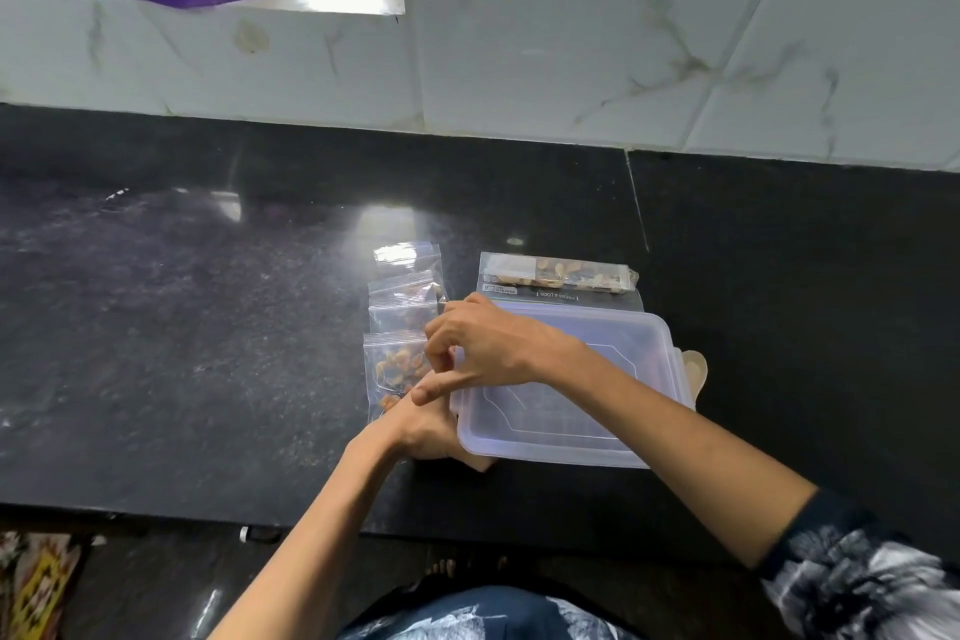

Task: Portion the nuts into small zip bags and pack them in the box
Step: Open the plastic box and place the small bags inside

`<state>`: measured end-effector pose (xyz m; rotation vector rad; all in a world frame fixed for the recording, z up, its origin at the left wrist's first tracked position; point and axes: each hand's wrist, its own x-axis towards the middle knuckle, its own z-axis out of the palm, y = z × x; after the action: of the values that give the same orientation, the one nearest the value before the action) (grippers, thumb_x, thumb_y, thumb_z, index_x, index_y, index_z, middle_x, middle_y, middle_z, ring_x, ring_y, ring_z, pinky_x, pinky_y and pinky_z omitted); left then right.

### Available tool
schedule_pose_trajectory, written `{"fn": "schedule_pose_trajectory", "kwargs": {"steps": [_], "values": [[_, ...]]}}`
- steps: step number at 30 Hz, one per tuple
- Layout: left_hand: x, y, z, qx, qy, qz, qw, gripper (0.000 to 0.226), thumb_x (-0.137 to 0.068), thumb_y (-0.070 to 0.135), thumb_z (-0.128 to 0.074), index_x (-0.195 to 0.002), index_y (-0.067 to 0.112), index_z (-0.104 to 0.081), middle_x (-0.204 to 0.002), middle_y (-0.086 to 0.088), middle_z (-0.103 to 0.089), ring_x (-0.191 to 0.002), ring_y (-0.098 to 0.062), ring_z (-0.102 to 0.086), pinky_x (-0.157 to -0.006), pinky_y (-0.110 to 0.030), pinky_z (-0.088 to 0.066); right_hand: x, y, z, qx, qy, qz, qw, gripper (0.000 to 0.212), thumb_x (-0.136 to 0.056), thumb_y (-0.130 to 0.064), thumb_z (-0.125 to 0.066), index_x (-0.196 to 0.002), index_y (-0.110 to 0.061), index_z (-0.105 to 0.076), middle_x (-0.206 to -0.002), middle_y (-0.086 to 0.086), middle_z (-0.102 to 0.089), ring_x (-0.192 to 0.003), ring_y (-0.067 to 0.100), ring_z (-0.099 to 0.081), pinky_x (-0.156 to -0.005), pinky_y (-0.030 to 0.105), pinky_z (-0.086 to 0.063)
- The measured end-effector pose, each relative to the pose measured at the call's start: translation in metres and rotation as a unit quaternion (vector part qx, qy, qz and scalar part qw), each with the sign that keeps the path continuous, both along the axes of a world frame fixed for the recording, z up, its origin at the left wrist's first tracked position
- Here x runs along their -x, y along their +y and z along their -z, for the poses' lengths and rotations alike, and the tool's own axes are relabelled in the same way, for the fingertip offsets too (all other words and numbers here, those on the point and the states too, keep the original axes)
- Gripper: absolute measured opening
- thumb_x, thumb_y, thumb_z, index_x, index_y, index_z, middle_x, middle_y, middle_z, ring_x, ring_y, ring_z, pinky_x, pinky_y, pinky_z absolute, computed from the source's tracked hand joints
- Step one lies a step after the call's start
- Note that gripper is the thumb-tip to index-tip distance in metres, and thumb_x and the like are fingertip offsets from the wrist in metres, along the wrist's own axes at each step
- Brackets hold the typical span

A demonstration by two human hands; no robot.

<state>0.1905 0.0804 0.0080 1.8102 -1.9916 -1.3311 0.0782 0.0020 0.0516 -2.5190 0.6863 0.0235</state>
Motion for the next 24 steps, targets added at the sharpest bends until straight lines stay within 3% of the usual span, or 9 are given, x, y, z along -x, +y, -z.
{"fn": "schedule_pose_trajectory", "kwargs": {"steps": [4, 9, 13, 16, 20, 22, 24], "values": [[-0.002, -0.003, 0.007, -0.021, -0.027, -0.001, 0.999, 0.091, -0.067, 0.026, -0.08, -0.141, 0.017, -0.029, -0.12, 0.008, -0.031, -0.109, -0.007, -0.033, -0.086, -0.015, -0.028, -0.003, 0.0, -0.002, -0.014, 0.006, -0.004, 1.0, 0.045, -0.079, -0.052, -0.066, -0.068, -0.009, -0.061, -0.076, 0.002, -0.057, -0.078, 0.016, -0.049, -0.085, 0.029, -0.029], [0.001, -0.005, 0.009, -0.045, -0.069, 0.023, 0.996, 0.081, -0.078, 0.025, -0.074, -0.142, 0.012, -0.026, -0.121, 0.003, -0.028, -0.127, -0.019, -0.035, -0.093, -0.02, -0.028, -0.002, -0.001, -0.001, -0.013, -0.018, 0.0, 1.0, 0.044, -0.078, -0.048, -0.07, -0.067, -0.005, -0.063, -0.069, 0.0, -0.054, -0.065, 0.01, -0.044, -0.07, 0.016, -0.026], [0.003, -0.004, 0.002, -0.032, -0.066, 0.028, 0.997, 0.076, -0.079, 0.021, -0.072, -0.141, 0.01, -0.03, -0.113, 0.003, -0.029, -0.104, -0.01, -0.03, -0.085, -0.017, -0.026, -0.002, 0.0, -0.005, -0.005, -0.022, -0.008, 1.0, 0.042, -0.078, -0.044, -0.071, -0.067, -0.004, -0.064, -0.069, 0.003, -0.056, -0.068, 0.016, -0.049, -0.064, 0.009, -0.027], [0.003, -0.004, 0.001, -0.021, -0.053, 0.026, 0.998, 0.078, -0.074, 0.023, -0.074, -0.138, 0.015, -0.031, -0.111, 0.003, -0.033, -0.101, -0.011, -0.034, -0.084, -0.018, -0.028, -0.002, -0.001, -0.007, -0.009, -0.024, -0.008, 1.0, 0.041, -0.079, -0.041, -0.071, -0.068, -0.002, -0.065, -0.072, 0.011, -0.06, -0.073, 0.025, -0.053, -0.064, 0.008, -0.03], [0.003, -0.002, -0.005, 0.009, 0.027, 0.018, 0.999, 0.058, -0.068, 0.011, -0.077, -0.107, 0.031, -0.04, -0.092, 0.013, -0.045, -0.09, -0.011, -0.045, -0.065, -0.004, -0.038, 0.001, -0.004, -0.016, -0.014, -0.032, -0.006, 0.999, 0.039, -0.083, -0.039, -0.067, -0.071, -0.002, -0.065, -0.077, 0.013, -0.063, -0.078, 0.027, -0.054, -0.068, 0.014, -0.034], [0.002, -0.003, -0.006, 0.048, 0.108, -0.006, 0.993, 0.074, -0.057, 0.01, -0.08, -0.109, 0.039, -0.037, -0.104, 0.012, -0.051, -0.096, -0.004, -0.053, -0.075, -0.002, -0.041, 0.005, -0.014, -0.028, -0.016, -0.042, 0.006, 0.999, 0.042, -0.086, -0.041, -0.062, -0.071, -0.002, -0.065, -0.077, 0.011, -0.062, -0.077, 0.026, -0.054, -0.068, 0.025, -0.039], [0.001, -0.001, -0.005, 0.07, 0.148, -0.006, 0.987, 0.087, -0.052, 0.016, -0.079, -0.12, 0.039, -0.03, -0.119, 0.007, -0.047, -0.106, 0.009, -0.047, -0.082, -0.001, -0.039, 0.011, -0.023, -0.041, -0.009, -0.056, 0.016, 0.998, 0.052, -0.091, -0.05, -0.049, -0.067, -0.006, -0.065, -0.071, 0.005, -0.061, -0.07, 0.019, -0.053, -0.066, 0.028, -0.039]]}}
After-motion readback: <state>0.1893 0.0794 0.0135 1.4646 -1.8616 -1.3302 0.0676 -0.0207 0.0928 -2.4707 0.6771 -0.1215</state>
